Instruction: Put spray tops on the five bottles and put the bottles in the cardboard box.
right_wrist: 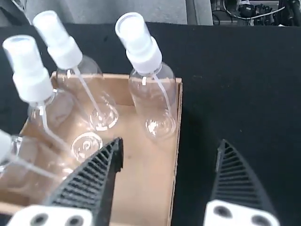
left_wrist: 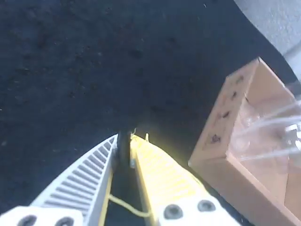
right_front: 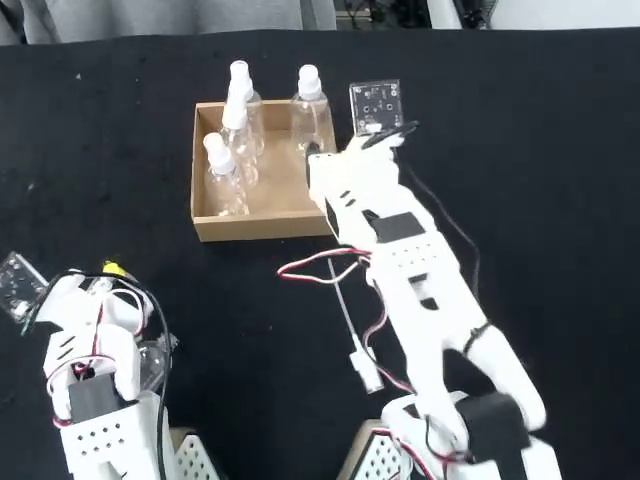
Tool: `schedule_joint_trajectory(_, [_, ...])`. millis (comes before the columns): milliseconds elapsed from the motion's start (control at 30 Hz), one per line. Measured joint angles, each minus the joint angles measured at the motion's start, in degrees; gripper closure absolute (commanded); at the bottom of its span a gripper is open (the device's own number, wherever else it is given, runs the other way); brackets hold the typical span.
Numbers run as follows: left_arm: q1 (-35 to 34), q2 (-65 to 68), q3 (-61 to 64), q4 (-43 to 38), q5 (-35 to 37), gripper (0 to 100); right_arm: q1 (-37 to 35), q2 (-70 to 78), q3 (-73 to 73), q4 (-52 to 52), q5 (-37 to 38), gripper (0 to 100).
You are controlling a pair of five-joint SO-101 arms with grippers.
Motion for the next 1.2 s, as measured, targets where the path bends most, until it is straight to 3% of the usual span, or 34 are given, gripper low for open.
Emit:
schedule_joint_trajectory(467, [-14.24, -0.09, -4.48, 0.0, -2.2, 92, -7.21, -13.27, 0.0, 23.91, 0.0, 73.7])
schedule_joint_trajectory(600, [-14.86, 0.0, -5.89, 0.26, -15.56, 90, -7.56, -13.89, 0.0, 27.34, 0.0, 73.7])
schedule_joint_trajectory(733, [-14.86, 0.0, -9.85, 6.68, -30.07, 90, -7.56, -13.89, 0.0, 29.54, 0.0, 73.7])
schedule_joint_trajectory(967, [-14.86, -0.7, -20.22, 19.52, -41.67, 84, -7.56, -13.89, 2.2, 30.15, 0.0, 73.6])
schedule_joint_trajectory(1200, [-14.86, -0.79, -22.95, 26.55, -55.65, 78, -7.56, -13.89, 2.64, 30.59, 0.0, 73.6])
